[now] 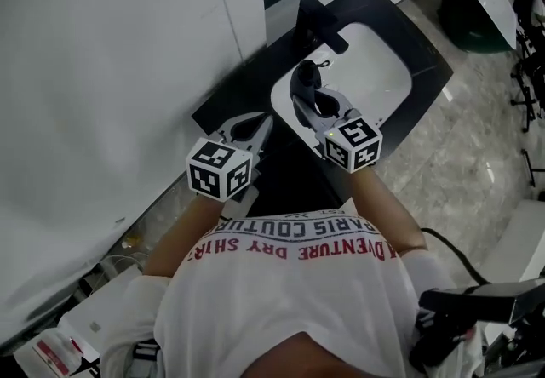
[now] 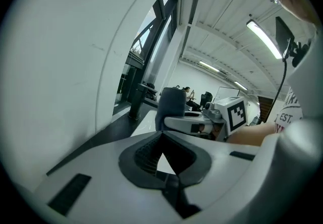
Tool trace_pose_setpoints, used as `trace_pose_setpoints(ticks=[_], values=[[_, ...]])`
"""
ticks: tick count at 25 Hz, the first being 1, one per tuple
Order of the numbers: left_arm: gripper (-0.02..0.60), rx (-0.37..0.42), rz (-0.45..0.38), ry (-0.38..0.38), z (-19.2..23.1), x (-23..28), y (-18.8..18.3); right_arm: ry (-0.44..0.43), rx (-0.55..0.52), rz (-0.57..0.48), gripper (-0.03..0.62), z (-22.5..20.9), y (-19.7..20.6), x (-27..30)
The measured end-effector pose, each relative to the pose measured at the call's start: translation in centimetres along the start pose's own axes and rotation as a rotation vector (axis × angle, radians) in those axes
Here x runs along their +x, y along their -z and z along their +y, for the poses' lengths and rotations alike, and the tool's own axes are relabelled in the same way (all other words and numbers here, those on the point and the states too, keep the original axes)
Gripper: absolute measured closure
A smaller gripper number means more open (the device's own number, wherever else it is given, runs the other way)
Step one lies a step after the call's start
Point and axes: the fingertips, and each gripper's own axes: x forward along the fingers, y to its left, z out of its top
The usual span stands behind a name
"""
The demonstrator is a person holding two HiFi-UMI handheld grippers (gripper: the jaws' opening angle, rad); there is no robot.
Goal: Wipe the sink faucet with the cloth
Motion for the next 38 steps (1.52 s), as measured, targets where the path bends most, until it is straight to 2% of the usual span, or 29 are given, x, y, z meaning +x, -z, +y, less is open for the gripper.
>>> trace_pose_setpoints(ticks=[5, 9, 16, 20, 29, 38], values=[[0.58, -0.021, 0.035, 0.061, 3.0, 1.1, 0.2, 0.107, -0.056, 0.001, 0.513, -2.9, -1.3, 4.3], [0.58, -0.031, 0.047, 0.079, 4.6, 1.7, 0.1, 0.18, -0.084, 0.013, 0.513, -6.0, -1.6, 7.8], [0.581, -0.052, 0.1, 0.104, 6.7, 3.8, 1.3, 0.329, -0.111, 0.052, 0.513, -11.8, 0.1, 12.4], [0.58, -0.063, 0.119, 0.117, 6.9, 4.9, 2.0, 0.396, -0.15, 0.081, 0.513, -13.6, 1.3, 14.3], [0.581, -0.064, 0.141, 0.109, 7.9, 5.7, 2.8, 0.469, -0.144, 0.139, 0.513, -15.9, 3.9, 15.3], [0.58, -0.067, 0.141, 0.104, 8.0, 5.4, 3.0, 0.531, -0.069, 0.151, 0.513, -17.2, 4.2, 14.9]])
